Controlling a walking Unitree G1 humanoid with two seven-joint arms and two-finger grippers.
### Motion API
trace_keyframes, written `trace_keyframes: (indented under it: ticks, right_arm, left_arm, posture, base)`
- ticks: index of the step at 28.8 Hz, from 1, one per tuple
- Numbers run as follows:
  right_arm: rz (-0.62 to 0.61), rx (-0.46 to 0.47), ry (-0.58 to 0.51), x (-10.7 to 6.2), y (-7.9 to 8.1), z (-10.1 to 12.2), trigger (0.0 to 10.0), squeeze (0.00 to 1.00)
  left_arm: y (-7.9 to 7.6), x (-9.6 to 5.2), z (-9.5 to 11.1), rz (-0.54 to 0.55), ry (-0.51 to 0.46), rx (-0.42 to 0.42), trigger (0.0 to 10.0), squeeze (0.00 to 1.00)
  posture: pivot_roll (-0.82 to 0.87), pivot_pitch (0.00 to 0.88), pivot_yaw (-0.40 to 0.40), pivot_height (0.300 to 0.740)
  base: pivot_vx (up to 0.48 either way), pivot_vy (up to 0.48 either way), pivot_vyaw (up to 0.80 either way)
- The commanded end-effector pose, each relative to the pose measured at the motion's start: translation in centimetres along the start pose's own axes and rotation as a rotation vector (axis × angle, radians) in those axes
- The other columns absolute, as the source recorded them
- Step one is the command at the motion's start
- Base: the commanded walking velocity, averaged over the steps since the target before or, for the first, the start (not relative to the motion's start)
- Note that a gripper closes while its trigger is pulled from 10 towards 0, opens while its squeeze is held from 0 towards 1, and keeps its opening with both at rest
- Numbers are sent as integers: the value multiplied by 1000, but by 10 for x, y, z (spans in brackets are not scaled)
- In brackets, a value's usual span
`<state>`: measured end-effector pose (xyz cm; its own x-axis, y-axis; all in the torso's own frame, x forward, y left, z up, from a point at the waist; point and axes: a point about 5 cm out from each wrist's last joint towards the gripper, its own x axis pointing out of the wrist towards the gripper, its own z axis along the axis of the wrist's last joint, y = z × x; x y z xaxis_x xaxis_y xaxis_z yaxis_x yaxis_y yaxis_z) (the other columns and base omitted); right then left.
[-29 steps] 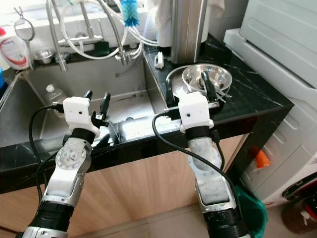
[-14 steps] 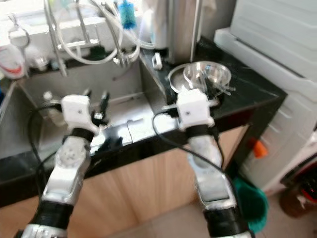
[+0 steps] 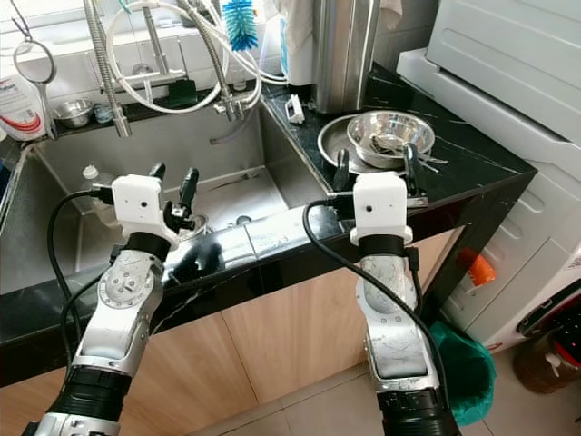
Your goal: Kitchen organization
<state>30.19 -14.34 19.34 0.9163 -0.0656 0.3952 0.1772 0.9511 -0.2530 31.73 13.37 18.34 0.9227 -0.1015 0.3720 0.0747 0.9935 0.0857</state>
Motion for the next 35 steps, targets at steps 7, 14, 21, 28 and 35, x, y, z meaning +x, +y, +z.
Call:
trace_keyframes:
  ticks: [7, 14, 21, 28, 35]
  right_arm:
    - [-17, 8, -22, 1, -1, 9, 10000, 0]
    - [-164, 150, 140, -4, -24, -16, 10000, 0]
    - [-154, 220, 151, -5, -32, -21, 10000, 0]
    - [-78, 191, 71, 0, -24, -9, 10000, 0]
    - [-125, 337, 123, 1, -34, -17, 10000, 612]
  left_arm:
    - [2, 0, -2, 5, 7, 7, 10000, 0]
    - [3, 0, -3, 5, 12, 12, 10000, 0]
    - [4, 1, -3, 10, 16, 17, 10000, 0]
    - [4, 1, -2, 14, 11, 16, 10000, 0]
    - [3, 1, -2, 11, 10, 15, 10000, 0]
  posture:
    - [-211, 0, 82, 740]
    - [-209, 0, 85, 740]
    - [-204, 0, 81, 740]
    - [-201, 0, 79, 740]
    - [-205, 0, 77, 740]
  base:
    - [0, 0, 0]
    - [0, 0, 0]
    - [0, 0, 0]
    - [0, 0, 0]
    - [0, 0, 0]
